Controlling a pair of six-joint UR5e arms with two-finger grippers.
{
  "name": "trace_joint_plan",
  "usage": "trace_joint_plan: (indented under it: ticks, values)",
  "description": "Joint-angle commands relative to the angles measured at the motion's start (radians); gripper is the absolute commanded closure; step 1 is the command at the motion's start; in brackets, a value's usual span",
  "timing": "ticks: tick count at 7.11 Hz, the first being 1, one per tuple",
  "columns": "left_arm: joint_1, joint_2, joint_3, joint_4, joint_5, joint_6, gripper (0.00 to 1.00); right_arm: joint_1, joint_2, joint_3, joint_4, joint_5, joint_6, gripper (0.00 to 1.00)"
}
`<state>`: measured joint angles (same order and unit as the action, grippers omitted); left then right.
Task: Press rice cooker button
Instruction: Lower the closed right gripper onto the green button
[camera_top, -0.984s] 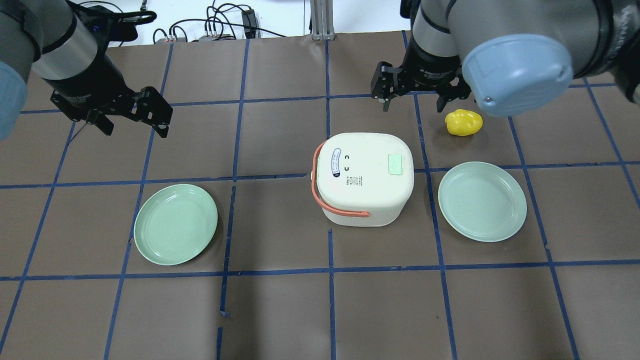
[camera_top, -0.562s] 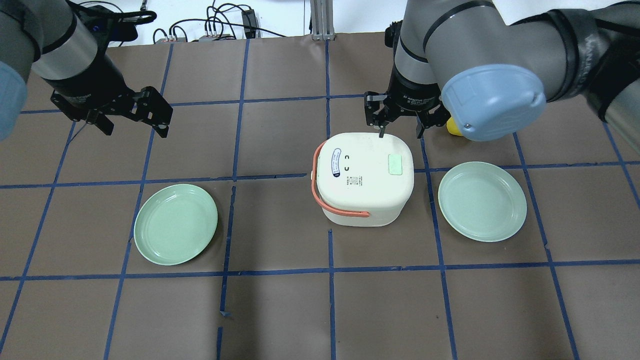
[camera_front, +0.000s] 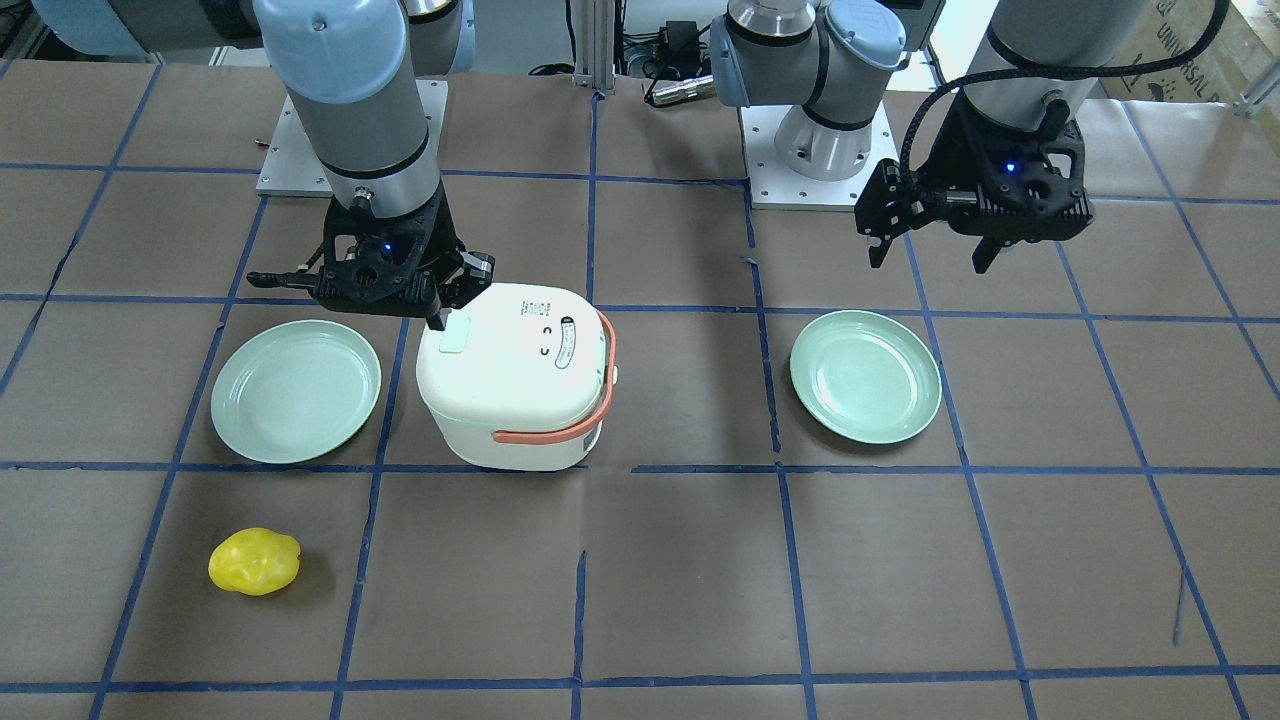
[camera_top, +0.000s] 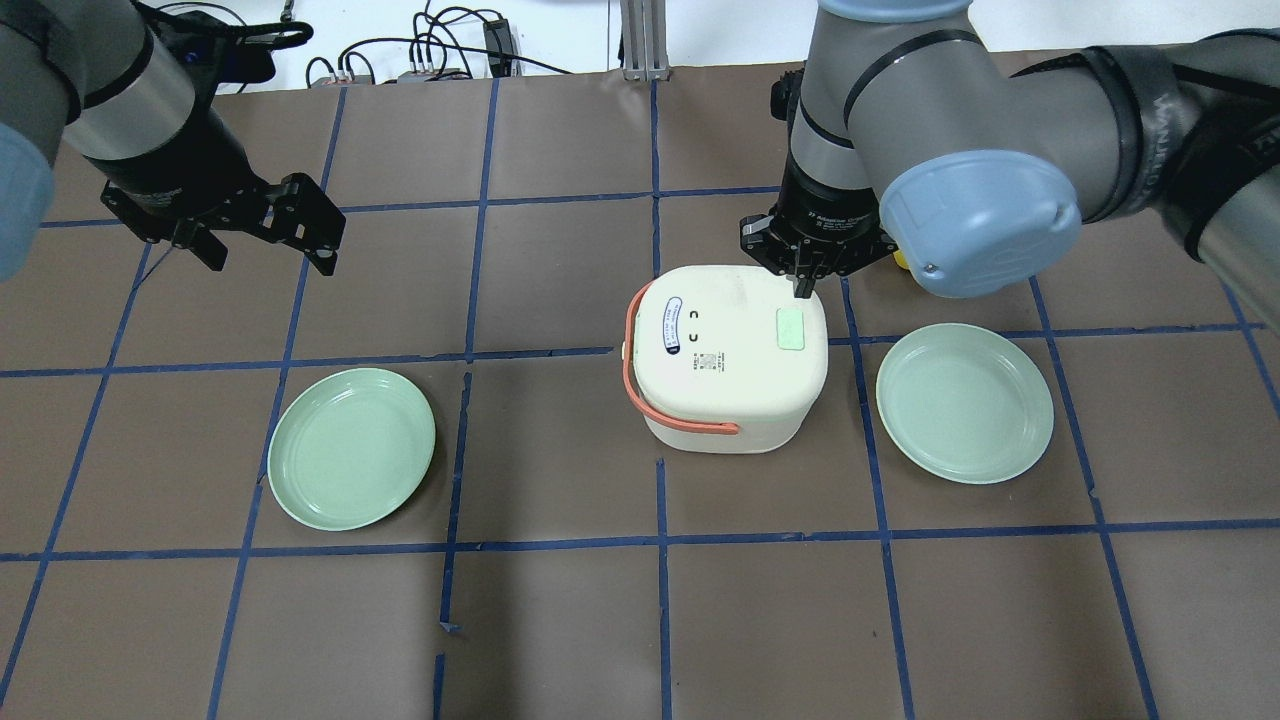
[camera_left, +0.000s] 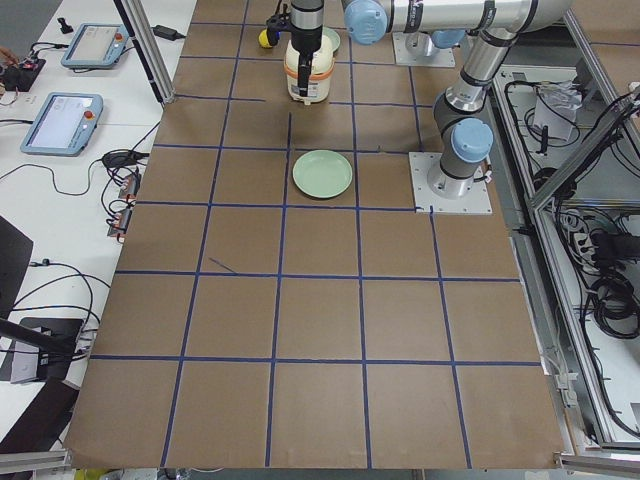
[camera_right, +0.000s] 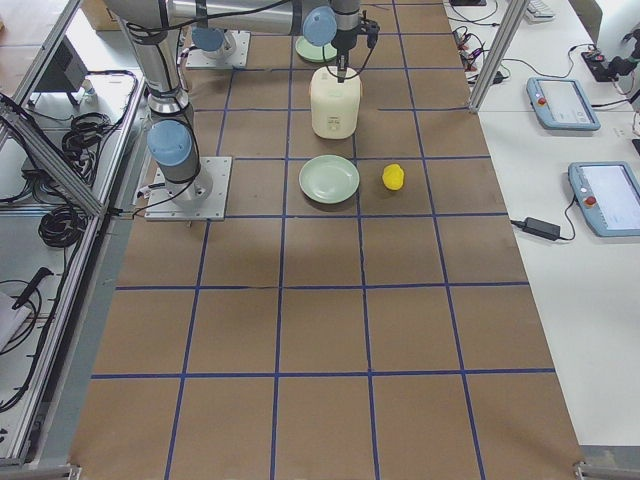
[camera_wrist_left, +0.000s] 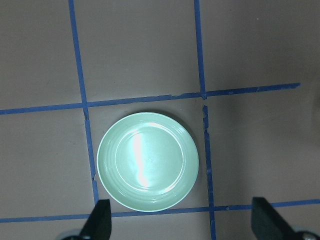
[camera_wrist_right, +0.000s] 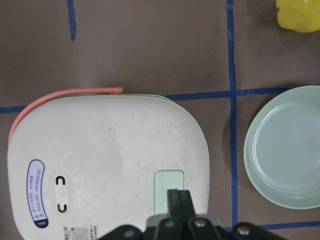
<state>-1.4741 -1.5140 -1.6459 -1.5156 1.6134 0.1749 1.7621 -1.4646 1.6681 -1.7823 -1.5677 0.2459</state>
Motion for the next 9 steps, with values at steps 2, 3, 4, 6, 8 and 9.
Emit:
trace_joint_plan:
  ticks: [2,3,4,6,8,9]
  values:
    - [0.000,0.000,0.000,0.000,0.000,0.000,0.00,-0.001,0.006,0.005,0.000,-0.038,-0.022,0.90]
    - [0.000,0.000,0.000,0.000,0.000,0.000,0.00,-0.001,0.006,0.007,0.001,-0.035,-0.013,0.90]
    - [0.000,0.000,0.000,0.000,0.000,0.000,0.00,0.000,0.006,0.009,0.010,-0.026,-0.010,0.90]
    - [0.000,0.000,0.000,0.000,0.000,0.000,0.00,0.007,0.020,0.009,0.012,-0.023,-0.011,0.89]
    - [0.000,0.000,0.000,0.000,0.000,0.000,0.00,0.011,0.029,0.010,0.015,-0.021,-0.013,0.88]
    - [0.000,0.000,0.000,0.000,0.000,0.000,0.00,0.017,0.032,0.021,0.014,-0.028,-0.010,0.87]
